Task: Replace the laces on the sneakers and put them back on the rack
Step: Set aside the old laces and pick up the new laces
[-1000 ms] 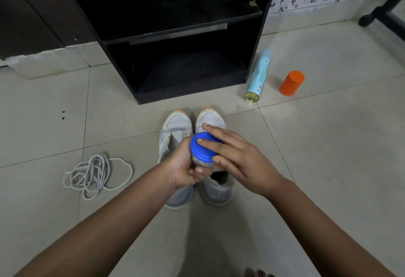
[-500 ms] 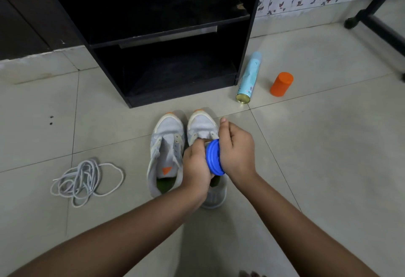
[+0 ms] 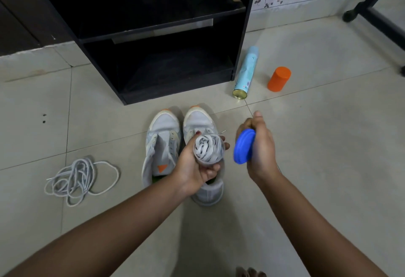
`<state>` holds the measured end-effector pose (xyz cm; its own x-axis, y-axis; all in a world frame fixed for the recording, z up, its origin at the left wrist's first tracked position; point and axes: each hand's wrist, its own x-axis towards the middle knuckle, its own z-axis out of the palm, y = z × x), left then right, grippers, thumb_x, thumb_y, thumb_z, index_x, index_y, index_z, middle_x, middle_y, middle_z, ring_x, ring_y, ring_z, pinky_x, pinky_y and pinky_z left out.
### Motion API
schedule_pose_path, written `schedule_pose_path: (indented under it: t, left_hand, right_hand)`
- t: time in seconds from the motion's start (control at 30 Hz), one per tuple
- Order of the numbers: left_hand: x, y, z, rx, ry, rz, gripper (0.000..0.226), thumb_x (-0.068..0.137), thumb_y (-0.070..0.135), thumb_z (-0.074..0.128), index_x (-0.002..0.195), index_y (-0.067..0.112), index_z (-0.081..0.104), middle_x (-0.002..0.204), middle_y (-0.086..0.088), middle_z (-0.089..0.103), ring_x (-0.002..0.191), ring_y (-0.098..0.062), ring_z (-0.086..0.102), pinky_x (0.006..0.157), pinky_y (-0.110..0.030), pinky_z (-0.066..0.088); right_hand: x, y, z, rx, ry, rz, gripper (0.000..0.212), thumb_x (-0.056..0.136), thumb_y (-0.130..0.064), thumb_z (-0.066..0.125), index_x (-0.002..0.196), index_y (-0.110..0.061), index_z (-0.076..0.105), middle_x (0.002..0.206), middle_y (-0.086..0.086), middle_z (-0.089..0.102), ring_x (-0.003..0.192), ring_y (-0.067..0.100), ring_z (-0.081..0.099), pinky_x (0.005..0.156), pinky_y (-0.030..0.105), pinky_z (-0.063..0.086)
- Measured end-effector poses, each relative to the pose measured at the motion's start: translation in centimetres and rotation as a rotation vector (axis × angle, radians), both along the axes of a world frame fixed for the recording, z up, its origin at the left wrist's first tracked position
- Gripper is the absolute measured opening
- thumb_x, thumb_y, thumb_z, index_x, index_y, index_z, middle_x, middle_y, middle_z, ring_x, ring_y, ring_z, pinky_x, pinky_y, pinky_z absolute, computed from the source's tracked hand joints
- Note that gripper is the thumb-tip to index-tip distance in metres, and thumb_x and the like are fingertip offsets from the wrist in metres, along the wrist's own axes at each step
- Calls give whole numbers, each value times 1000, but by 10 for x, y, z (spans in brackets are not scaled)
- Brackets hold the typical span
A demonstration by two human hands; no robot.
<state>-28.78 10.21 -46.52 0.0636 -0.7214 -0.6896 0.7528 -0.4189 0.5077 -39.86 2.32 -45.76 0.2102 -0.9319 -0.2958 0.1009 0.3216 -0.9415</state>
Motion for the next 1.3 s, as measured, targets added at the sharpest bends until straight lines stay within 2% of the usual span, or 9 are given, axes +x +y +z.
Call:
schedule_pose_path:
  t: [0.23,0.4,0.5,0.57,0.7,0.97,1.13,1.2,1.3]
  left_hand:
    - [8,3,-14,-13,101,-37,60,93,58,35,110,8,64,96,-11,64,53,-18,56,45,-22,46]
    - [6,2,-13,26,60,-41,49,94,51,41,108,8,61,85,-13,62,58,-20,61,52,-26,53]
    - [3,2,-15,17,1,-27,47,96,46,42,118,8,60,97,-16,68,73,-26,68,64,-32,59]
    - [2,3,-17,-28,-53,-10,41,97,41,42,124,17,59,114,-16,67,84,-30,69,71,-35,59]
    - [-1,0,-14,-110,-207,33,29,101,33,37,121,25,57,125,-10,62,95,-26,67,77,-37,57]
    - [-1,-1,-5,-261,-459,-252,30,85,19,42,114,24,49,111,-11,57,86,-18,58,64,-28,50]
    - [-4,6,-4,-248,-232,-79,29,91,16,37,116,15,53,110,-12,59,85,-24,57,55,-27,47]
    - [1,9,-5,-205,-171,-65,37,97,15,27,124,11,52,117,-19,57,91,-34,58,63,-31,49]
    - [2,12,-4,-206,-105,-99,42,96,25,33,132,11,49,125,-20,60,94,-39,65,78,-38,51]
  right_hand:
    - [-56,-38,-82,-23,537,29,37,92,-39,59,79,-6,51,73,1,51,74,21,50,68,32,42]
    - [-77,-50,-124,-576,1255,146,23,88,-29,57,78,-11,48,72,6,57,71,28,48,59,35,37]
    - [-80,-57,-134,-548,1510,262,26,89,-35,56,94,-9,57,94,11,64,91,34,51,76,38,37]
    - [-70,-52,-121,-545,1379,217,35,89,-40,59,111,-13,61,108,10,63,103,32,51,86,40,40]
    - [-34,-12,-45,-439,395,325,25,89,-43,60,102,-23,66,102,-11,65,100,9,61,82,26,47]
    - [-19,18,-34,-278,301,340,27,63,-8,79,81,-26,71,92,-11,65,86,3,63,71,27,52]
    - [-43,0,-39,268,-214,130,21,75,-13,57,88,-3,70,92,16,68,80,27,65,72,35,53]
    - [-61,-16,-48,300,-109,-8,14,85,-7,53,82,-10,66,87,17,66,75,30,64,68,33,54]
    - [-92,-36,-74,54,527,-38,10,84,-16,66,89,-12,58,87,13,67,67,23,62,65,35,53]
